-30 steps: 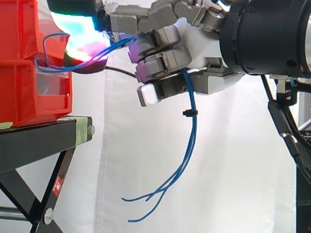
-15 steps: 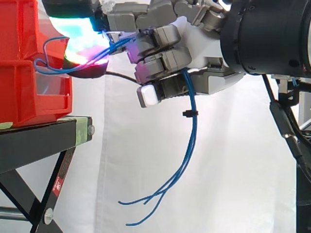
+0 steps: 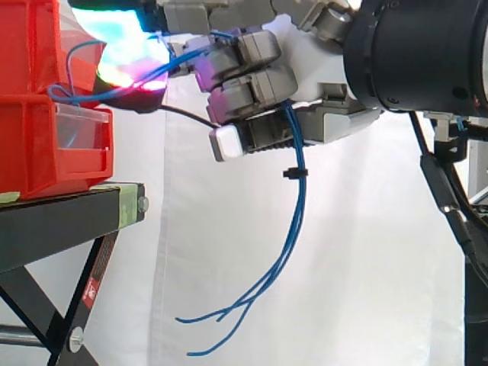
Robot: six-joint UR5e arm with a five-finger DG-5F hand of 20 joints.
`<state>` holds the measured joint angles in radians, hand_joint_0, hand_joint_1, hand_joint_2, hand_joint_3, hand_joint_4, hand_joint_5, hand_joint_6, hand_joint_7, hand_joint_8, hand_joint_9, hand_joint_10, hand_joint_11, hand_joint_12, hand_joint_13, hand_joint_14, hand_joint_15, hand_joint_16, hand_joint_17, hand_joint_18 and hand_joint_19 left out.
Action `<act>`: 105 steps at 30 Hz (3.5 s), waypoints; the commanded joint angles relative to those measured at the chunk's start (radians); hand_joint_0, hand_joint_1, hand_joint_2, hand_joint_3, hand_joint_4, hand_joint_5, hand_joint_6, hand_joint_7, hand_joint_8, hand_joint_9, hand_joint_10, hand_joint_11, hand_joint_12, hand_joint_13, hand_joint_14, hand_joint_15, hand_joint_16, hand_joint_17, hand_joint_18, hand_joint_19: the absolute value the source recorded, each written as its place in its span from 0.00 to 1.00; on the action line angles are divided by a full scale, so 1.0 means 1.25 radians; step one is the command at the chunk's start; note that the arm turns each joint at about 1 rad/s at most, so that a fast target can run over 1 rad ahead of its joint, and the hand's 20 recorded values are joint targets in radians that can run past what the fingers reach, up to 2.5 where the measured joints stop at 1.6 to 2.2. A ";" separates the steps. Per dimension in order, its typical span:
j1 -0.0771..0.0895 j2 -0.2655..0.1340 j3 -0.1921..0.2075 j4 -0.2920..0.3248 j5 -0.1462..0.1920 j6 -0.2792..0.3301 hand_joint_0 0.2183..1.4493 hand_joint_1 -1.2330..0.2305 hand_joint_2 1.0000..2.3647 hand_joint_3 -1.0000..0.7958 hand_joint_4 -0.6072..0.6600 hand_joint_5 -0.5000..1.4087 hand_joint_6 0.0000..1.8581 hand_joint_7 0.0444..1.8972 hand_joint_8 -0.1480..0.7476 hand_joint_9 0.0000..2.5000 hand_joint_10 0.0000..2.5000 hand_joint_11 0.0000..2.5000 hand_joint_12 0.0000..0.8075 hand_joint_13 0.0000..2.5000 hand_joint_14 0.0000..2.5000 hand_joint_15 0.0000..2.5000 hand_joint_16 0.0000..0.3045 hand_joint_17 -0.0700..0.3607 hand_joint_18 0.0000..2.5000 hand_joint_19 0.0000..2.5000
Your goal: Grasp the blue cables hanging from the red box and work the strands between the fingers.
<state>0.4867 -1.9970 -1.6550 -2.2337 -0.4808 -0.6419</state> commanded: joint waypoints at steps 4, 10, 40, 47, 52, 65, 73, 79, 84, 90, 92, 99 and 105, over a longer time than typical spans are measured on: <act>0.000 0.000 0.000 0.039 0.001 0.051 0.44 0.43 0.20 0.53 0.80 0.34 0.70 0.61 0.58 0.62 1.00 1.00 0.67 0.70 1.00 0.63 0.65 0.51 0.82 0.32; 0.000 0.000 0.000 0.026 0.001 0.129 0.44 0.42 0.19 0.54 0.80 0.34 0.69 0.61 0.58 0.62 1.00 1.00 0.67 0.70 1.00 0.63 0.65 0.51 0.82 0.32; 0.032 -0.012 0.000 -0.043 -0.003 0.179 0.47 0.41 0.12 0.57 0.79 0.34 0.68 0.60 0.58 0.62 1.00 1.00 0.67 0.70 1.00 0.63 0.65 0.51 0.82 0.32; 0.033 -0.044 0.000 -0.040 -0.024 0.286 0.48 0.41 0.10 0.58 0.79 0.34 0.68 0.60 0.58 0.62 1.00 1.00 0.67 0.70 1.00 0.63 0.65 0.51 0.82 0.32; 0.033 -0.046 0.000 -0.040 -0.024 0.289 0.48 0.40 0.10 0.58 0.79 0.34 0.68 0.60 0.58 0.62 1.00 1.00 0.67 0.70 1.00 0.63 0.65 0.51 0.82 0.32; 0.030 -0.047 0.000 -0.098 -0.022 0.224 0.50 0.40 0.05 0.61 0.79 0.33 0.67 0.59 0.58 0.62 1.00 1.00 0.67 0.70 1.00 0.63 0.65 0.51 0.82 0.32; 0.029 -0.047 0.000 -0.147 -0.019 0.213 0.50 0.39 0.04 0.61 0.78 0.34 0.67 0.59 0.58 0.62 1.00 1.00 0.67 0.70 1.00 0.63 0.65 0.51 0.82 0.32; 0.030 -0.047 0.000 -0.154 -0.023 0.214 0.50 0.40 0.04 0.61 0.79 0.33 0.67 0.59 0.58 0.62 1.00 1.00 0.67 0.70 1.00 0.63 0.65 0.51 0.82 0.32; 0.030 -0.047 0.000 -0.158 -0.022 0.214 0.51 0.39 0.03 0.61 0.79 0.33 0.67 0.60 0.58 0.62 1.00 1.00 0.67 0.70 1.00 0.63 0.65 0.51 0.82 0.32; 0.029 -0.047 0.000 -0.161 -0.020 0.213 0.51 0.39 0.03 0.61 0.79 0.33 0.67 0.60 0.58 0.62 1.00 1.00 0.67 0.70 1.00 0.63 0.65 0.51 0.82 0.32; 0.029 -0.047 0.000 -0.163 -0.020 0.214 0.51 0.39 0.03 0.61 0.79 0.33 0.67 0.60 0.58 0.62 1.00 1.00 0.67 0.70 1.00 0.63 0.65 0.51 0.82 0.32; 0.029 -0.047 0.000 -0.188 -0.020 0.213 0.51 0.39 0.03 0.62 0.80 0.33 0.67 0.60 0.58 0.62 1.00 1.00 0.67 0.70 1.00 0.63 0.65 0.51 0.82 0.32; 0.029 -0.047 0.000 -0.227 -0.020 0.214 0.51 0.39 0.02 0.62 0.79 0.34 0.67 0.60 0.58 0.62 1.00 1.00 0.67 0.70 1.00 0.63 0.65 0.51 0.82 0.32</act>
<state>0.5239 -2.0555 -1.6551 -2.4905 -0.5062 -0.3756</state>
